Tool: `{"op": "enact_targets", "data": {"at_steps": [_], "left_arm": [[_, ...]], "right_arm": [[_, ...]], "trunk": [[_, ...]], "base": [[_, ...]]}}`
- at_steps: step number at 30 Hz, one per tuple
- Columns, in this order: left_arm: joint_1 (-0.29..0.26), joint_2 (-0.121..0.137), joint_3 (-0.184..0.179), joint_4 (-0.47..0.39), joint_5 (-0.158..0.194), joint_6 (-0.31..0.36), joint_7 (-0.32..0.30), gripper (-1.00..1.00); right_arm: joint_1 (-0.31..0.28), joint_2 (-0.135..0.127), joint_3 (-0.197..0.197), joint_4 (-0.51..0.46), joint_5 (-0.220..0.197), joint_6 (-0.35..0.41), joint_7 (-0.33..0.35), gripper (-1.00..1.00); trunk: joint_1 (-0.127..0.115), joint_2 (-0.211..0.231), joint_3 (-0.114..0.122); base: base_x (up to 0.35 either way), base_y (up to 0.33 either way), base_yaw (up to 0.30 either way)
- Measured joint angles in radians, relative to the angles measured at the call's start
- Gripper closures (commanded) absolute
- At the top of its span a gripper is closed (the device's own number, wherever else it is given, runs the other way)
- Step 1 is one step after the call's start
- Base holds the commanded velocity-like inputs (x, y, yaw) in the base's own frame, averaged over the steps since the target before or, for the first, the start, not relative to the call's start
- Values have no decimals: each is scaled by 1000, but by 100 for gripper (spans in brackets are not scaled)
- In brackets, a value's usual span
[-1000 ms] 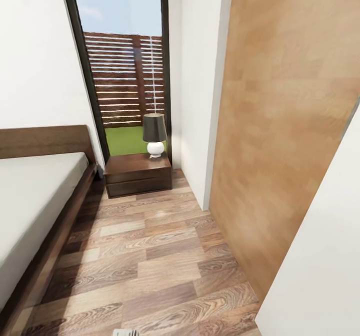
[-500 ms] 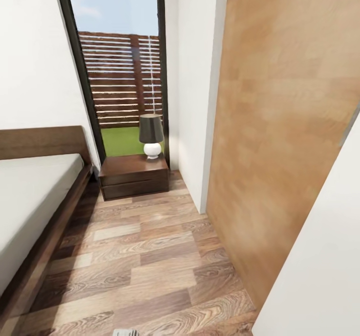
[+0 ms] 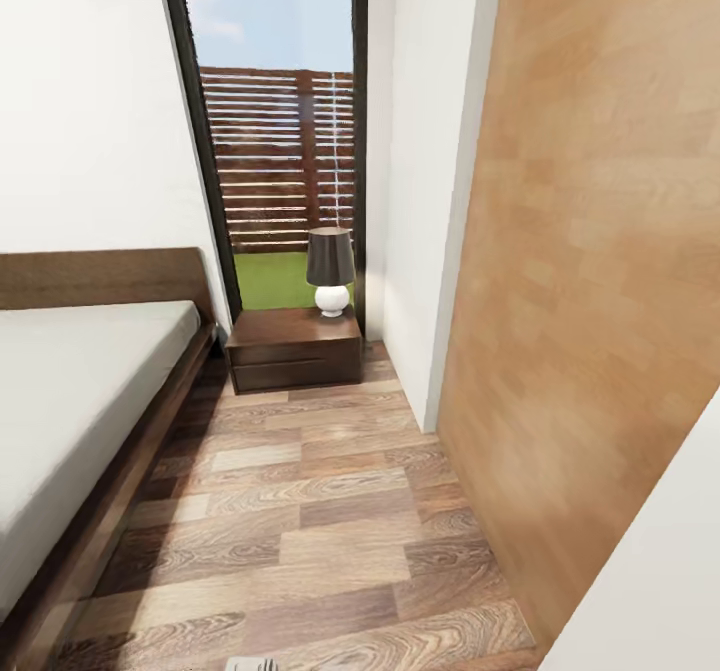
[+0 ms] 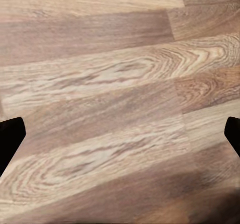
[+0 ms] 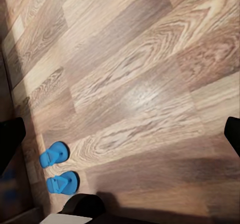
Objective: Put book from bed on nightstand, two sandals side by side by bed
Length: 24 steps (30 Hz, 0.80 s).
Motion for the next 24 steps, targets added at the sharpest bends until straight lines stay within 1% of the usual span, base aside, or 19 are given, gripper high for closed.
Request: {"op": "enact_targets", "data": {"at_steps": [6, 11, 24], "left_arm": [[0, 0, 0, 0, 0, 0, 0, -100], [0, 0, -1, 0, 0, 0, 1, -100], [0, 0, 0, 0, 0, 0, 2, -100]], "right_arm": [[0, 0, 0, 0, 0, 0, 0, -100], [0, 0, 0, 0, 0, 0, 0, -100], [0, 0, 0, 0, 0, 0, 0, -100]], "trunk": [[0, 0, 0], [0, 0, 0], [-1, 0, 0]], "base": [[0, 0, 282], [37, 0, 107], [296, 0, 6]]}}
